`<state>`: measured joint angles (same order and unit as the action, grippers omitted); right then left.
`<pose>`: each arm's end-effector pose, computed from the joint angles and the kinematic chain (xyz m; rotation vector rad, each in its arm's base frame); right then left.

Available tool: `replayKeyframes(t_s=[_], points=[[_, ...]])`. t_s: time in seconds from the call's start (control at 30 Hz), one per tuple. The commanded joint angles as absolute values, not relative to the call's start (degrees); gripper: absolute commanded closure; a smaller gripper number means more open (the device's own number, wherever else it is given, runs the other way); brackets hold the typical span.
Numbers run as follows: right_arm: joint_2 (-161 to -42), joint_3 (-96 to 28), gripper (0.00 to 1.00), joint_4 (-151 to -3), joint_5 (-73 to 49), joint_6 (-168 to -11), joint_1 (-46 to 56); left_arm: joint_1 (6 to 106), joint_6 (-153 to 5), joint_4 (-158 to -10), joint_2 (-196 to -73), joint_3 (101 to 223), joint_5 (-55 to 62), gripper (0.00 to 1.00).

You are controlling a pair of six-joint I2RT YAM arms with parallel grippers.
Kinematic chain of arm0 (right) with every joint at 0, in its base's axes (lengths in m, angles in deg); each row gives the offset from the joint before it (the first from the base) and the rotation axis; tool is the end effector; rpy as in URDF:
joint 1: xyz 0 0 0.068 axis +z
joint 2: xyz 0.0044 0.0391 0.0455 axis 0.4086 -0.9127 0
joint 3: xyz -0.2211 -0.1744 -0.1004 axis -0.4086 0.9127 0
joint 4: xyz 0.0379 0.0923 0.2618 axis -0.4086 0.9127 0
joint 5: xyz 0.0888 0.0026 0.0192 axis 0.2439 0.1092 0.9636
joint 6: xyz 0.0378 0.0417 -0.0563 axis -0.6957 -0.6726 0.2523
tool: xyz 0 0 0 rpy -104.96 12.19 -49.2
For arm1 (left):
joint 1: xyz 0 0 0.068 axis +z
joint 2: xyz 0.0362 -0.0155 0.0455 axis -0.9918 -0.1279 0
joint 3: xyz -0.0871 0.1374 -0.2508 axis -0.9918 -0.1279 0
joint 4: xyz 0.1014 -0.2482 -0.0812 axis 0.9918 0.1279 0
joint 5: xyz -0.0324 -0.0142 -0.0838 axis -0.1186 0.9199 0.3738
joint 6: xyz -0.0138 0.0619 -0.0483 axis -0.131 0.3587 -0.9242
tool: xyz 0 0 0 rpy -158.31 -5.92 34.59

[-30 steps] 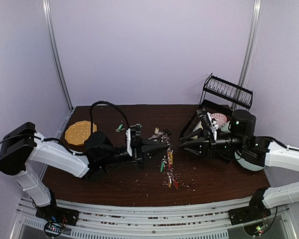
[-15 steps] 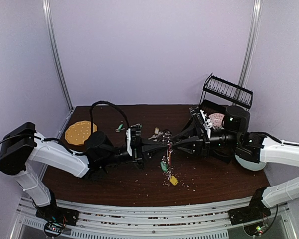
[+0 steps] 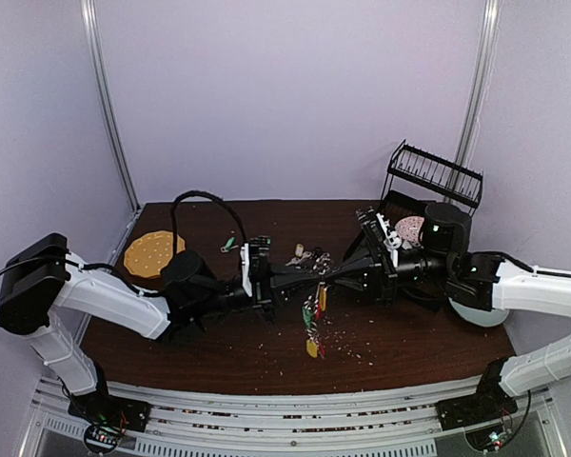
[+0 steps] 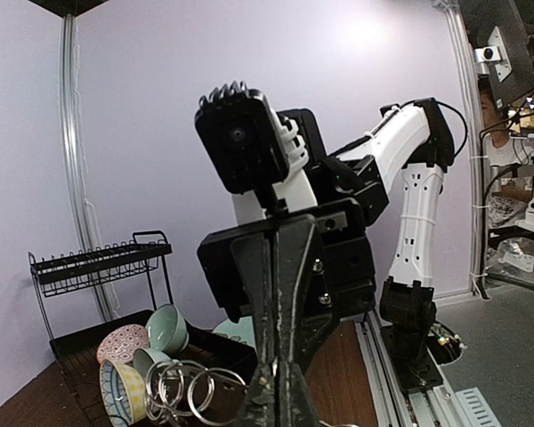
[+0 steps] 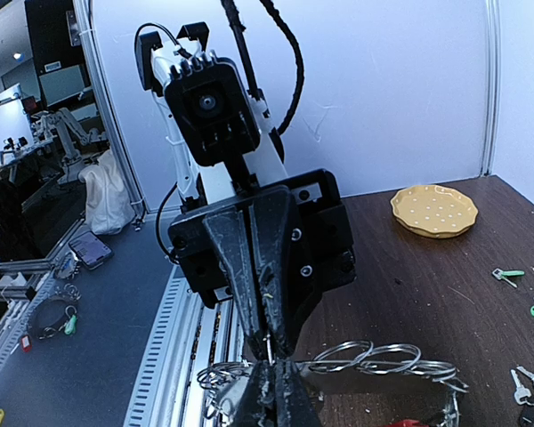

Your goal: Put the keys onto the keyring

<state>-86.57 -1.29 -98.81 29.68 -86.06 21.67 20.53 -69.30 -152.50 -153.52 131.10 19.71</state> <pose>0.1647 0.2433 0.3254 -1.2475 1.2518 1.3202 0.1517 -0.3478 0.2723 0.9781 0.9994 -1.2849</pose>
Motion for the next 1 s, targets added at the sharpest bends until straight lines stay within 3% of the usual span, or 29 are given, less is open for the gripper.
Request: replayKeyframes(t_s=[0.0, 0.13, 0.23, 0.33, 0.47, 0.6, 0.83, 0.97], points=[[-86.42, -2.72, 1.0, -98.57, 29.74, -85.75, 21.95, 20.43, -69.53, -156.27, -152.47, 132.1, 20.3, 1.0], [-84.53, -3.84, 1.0, -93.03, 25.93, -82.85, 21.94, 20.94, -71.82, -152.58, -151.76, 131.55, 18.95, 1.0], [-83.36, -6.4, 1.0, -82.45, 20.2, -77.22, 22.0, 22.62, -72.87, -146.37, -149.01, 130.18, 19.64, 0.66], [-83.65, -9.94, 1.0, -71.29, 12.26, -73.17, 22.16, 23.49, -68.4, -135.5, -143.99, 129.32, 19.84, 0.55], [-85.48, -14.78, 1.0, -60.58, -0.51, -68.96, 25.12, 23.43, -59.07, -110.45, -140.53, 135.98, 15.86, 0.59], [-88.1, -19.6, 1.0, -53.16, -6.96, -65.29, 29.2, 23.42, -55.69, -96.23, -142.95, 144.76, 14.92, 0.66], [-86.61, -21.58, 1.0, -55.04, -4.55, -64.05, 31.49, 23.42, -53.67, -93.24, -145.35, 147.57, 20.2, 0.7], [-86.68, -21.74, 1.0, -55.37, -4.51, -63.94, 32.25, 23.33, -52.64, -93.86, -145.58, 147.89, 23.2, 0.65]])
